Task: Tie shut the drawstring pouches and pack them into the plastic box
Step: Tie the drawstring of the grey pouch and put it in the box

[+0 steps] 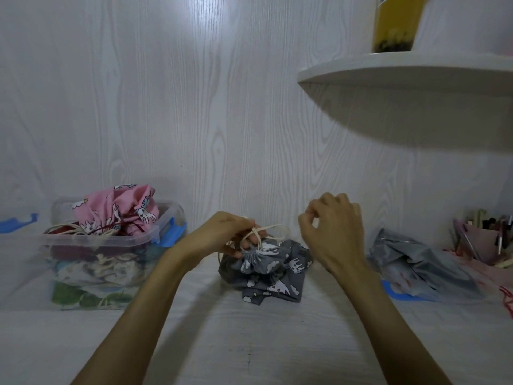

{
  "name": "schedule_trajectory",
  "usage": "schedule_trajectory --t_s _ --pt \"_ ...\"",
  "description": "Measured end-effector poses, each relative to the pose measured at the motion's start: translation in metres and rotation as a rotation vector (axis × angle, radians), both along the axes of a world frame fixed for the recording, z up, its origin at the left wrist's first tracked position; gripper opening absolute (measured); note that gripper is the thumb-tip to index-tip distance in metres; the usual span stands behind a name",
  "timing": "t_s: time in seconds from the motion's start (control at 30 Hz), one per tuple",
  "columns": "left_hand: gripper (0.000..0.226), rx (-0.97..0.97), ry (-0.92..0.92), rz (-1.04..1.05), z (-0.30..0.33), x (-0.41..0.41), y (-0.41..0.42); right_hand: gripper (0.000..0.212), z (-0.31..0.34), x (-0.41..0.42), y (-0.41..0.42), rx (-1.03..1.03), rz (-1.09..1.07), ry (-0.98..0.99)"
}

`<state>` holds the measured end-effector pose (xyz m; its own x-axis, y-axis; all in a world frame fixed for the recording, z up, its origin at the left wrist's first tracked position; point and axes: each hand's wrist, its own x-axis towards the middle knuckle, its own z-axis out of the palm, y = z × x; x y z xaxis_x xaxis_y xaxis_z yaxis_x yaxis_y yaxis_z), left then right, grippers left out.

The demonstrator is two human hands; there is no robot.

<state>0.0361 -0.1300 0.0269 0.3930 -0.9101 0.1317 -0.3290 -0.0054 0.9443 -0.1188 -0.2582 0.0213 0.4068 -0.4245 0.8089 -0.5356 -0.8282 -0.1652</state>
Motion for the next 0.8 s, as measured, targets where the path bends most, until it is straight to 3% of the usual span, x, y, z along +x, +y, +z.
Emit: schedule_trajectory --t_s 0.07,0.13,0.2,0.27,0.3,0.43,0.57,0.63,0.7,0.8 --pt "0.032 -0.007 0.014 -0.01 0.001 0.002 0.002 0.019 0.003 -0.007 -0.007 0.193 0.08 -0.086" --pt "0.034 -0.004 -0.004 -0.035 0.002 0.001 0.001 0.008 0.008 -0.014 -0.008 0.583 0.411 -0.133" --pt "0.035 0.013 -0.03 -0.044 0.003 -0.002 -0.001 0.025 0.012 -0.013 0.001 0.825 0.631 0.077" --pt "0.034 0.024 -0.04 -0.048 0.002 -0.002 -0.003 0.032 0.005 -0.005 0.005 0.745 0.639 0.282" --pt "0.035 0.025 -0.04 -0.045 0.001 -0.001 -0.003 0.026 0.002 -0.001 0.007 0.684 0.624 0.27" --pt "0.034 0.04 -0.011 -0.004 -0.005 0.011 0.002 0.014 0.011 -0.006 0.009 0.825 0.718 0.047" --pt "0.034 0.054 0.052 0.003 -0.008 0.015 0.005 0.04 0.029 -0.023 0.008 0.935 0.878 -0.082" --pt "0.033 0.042 0.105 -0.014 -0.006 0.013 0.005 0.045 0.036 -0.032 0.007 0.914 0.709 -0.002" --pt "0.032 0.025 0.127 -0.032 -0.005 0.01 0.004 0.043 0.036 -0.036 0.003 0.758 0.44 0.183" --pt "0.031 0.026 0.123 -0.072 -0.002 0.003 0.002 0.027 0.032 -0.028 0.008 0.607 0.365 0.119"
